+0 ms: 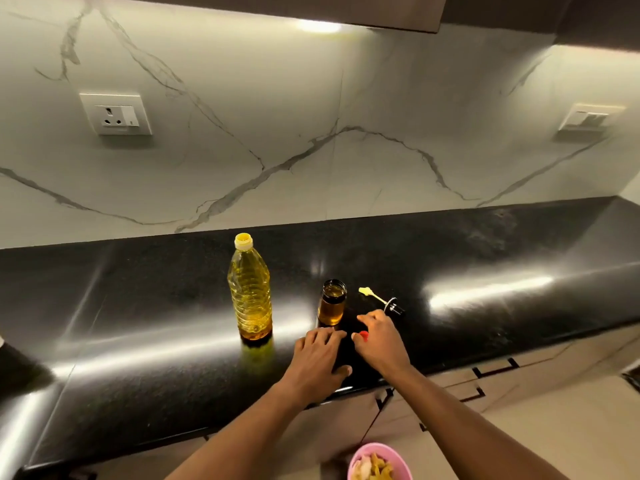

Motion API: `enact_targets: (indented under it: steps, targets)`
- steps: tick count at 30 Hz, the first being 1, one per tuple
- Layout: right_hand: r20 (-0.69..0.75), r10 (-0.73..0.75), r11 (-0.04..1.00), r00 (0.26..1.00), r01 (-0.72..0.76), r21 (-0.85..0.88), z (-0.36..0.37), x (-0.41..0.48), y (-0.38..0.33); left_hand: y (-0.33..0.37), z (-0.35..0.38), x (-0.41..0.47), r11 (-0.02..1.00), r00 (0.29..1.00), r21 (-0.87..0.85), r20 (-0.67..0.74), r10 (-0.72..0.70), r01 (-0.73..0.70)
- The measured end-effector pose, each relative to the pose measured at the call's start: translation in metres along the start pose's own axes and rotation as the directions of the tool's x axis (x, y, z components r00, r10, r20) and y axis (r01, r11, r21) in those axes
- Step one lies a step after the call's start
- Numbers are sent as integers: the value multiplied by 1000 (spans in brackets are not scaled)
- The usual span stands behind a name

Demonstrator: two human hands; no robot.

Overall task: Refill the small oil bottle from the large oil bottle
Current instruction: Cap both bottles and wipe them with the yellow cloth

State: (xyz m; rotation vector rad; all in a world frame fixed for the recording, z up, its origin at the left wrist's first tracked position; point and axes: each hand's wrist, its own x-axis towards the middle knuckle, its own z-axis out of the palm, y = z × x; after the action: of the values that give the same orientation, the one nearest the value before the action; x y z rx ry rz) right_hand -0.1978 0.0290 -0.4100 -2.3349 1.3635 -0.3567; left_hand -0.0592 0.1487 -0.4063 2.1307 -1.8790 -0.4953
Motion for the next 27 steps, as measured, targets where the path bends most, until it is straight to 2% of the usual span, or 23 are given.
enact_targets:
  steps: [4,10,14,17,19,22,25,27]
  targets:
    - [150,37,990,988,-16,-139,0,3,-1,-1,6,-3,1000,1000,25,17,-8,7]
    - [200,76,968,977,-24,-251,-1,10,2,-10,-2,-9,999,999,2,-12,-43,43]
    - [192,84,975,978,-41,-218,-5,10,6,-14,-10,-14,999,997,-21,-64,-49,48]
    - [111,20,994,994,-8,-110,-19,9,-6,-11,-26,-21,995,978,-104,-206,-19,-3]
    - [10,-55,998,998,55,0,-34,12,-26,-10,-42,-28,976,933,-210,-359,-18,-62]
    - [-128,-169,961,977,192,201,-63,21,-72,-13,-73,-39,950,824,-284,-563,-56,-129]
    - [-210,-262,866,942,325,380,-92,30,-123,-15,-112,-46,936,686,-302,-721,-103,-178]
    - [-283,-271,803,920,378,462,-103,39,-151,-22,-138,-45,940,581,-302,-798,-158,-159]
